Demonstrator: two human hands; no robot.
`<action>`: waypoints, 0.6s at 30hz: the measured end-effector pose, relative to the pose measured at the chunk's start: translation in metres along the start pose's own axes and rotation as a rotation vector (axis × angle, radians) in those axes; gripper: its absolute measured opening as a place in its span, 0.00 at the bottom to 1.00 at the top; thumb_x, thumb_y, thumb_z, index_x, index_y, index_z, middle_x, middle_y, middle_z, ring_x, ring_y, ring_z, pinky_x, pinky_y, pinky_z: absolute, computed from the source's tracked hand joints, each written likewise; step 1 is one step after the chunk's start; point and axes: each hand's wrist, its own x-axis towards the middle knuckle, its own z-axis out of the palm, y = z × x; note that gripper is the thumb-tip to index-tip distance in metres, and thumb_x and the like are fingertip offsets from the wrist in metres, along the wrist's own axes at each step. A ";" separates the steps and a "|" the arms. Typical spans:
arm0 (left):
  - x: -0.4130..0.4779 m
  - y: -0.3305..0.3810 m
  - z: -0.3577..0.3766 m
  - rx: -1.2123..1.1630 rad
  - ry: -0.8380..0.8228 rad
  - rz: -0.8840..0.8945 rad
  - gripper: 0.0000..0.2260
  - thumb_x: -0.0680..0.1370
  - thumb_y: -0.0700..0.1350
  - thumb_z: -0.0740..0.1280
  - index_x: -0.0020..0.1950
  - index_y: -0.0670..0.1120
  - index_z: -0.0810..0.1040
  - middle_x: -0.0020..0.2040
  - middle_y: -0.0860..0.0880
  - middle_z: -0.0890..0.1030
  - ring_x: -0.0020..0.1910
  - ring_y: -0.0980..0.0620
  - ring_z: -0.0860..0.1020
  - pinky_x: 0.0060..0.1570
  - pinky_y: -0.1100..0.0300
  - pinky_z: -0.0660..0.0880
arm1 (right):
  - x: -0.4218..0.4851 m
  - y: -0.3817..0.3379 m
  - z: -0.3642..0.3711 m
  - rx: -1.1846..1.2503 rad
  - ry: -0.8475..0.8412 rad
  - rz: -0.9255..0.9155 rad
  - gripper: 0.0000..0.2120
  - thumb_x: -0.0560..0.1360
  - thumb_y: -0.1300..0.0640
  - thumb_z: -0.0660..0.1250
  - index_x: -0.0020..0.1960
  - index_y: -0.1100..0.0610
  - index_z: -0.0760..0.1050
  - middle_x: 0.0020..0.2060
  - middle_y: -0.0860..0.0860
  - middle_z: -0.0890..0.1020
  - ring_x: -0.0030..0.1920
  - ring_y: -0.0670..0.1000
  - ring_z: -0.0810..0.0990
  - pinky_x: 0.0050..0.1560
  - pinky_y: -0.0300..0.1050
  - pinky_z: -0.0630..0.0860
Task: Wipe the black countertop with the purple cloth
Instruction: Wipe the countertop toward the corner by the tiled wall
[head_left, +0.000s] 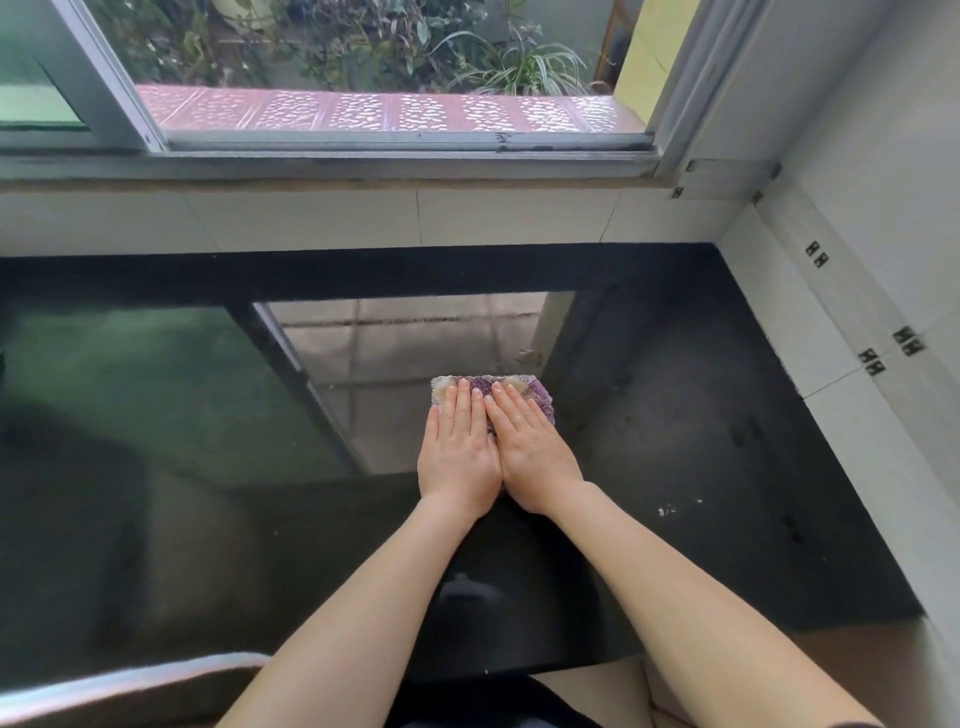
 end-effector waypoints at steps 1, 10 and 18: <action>0.003 0.000 -0.002 -0.002 -0.001 0.000 0.26 0.81 0.49 0.40 0.75 0.40 0.37 0.77 0.43 0.38 0.75 0.46 0.35 0.73 0.50 0.39 | 0.003 0.001 -0.001 -0.002 -0.007 0.000 0.26 0.82 0.51 0.46 0.77 0.56 0.41 0.77 0.51 0.43 0.75 0.47 0.38 0.74 0.48 0.44; 0.048 -0.010 -0.013 0.003 -0.015 -0.013 0.26 0.81 0.50 0.41 0.75 0.41 0.37 0.77 0.43 0.38 0.75 0.47 0.36 0.73 0.51 0.38 | 0.047 0.009 -0.016 -0.017 -0.012 0.002 0.27 0.82 0.52 0.48 0.77 0.55 0.40 0.76 0.50 0.41 0.74 0.47 0.37 0.74 0.48 0.42; 0.091 -0.013 -0.015 0.040 0.012 -0.058 0.25 0.82 0.50 0.40 0.76 0.41 0.38 0.77 0.43 0.39 0.75 0.47 0.37 0.74 0.51 0.40 | 0.094 0.029 -0.022 -0.027 -0.015 -0.045 0.27 0.82 0.51 0.47 0.77 0.55 0.40 0.76 0.51 0.41 0.75 0.48 0.37 0.74 0.48 0.42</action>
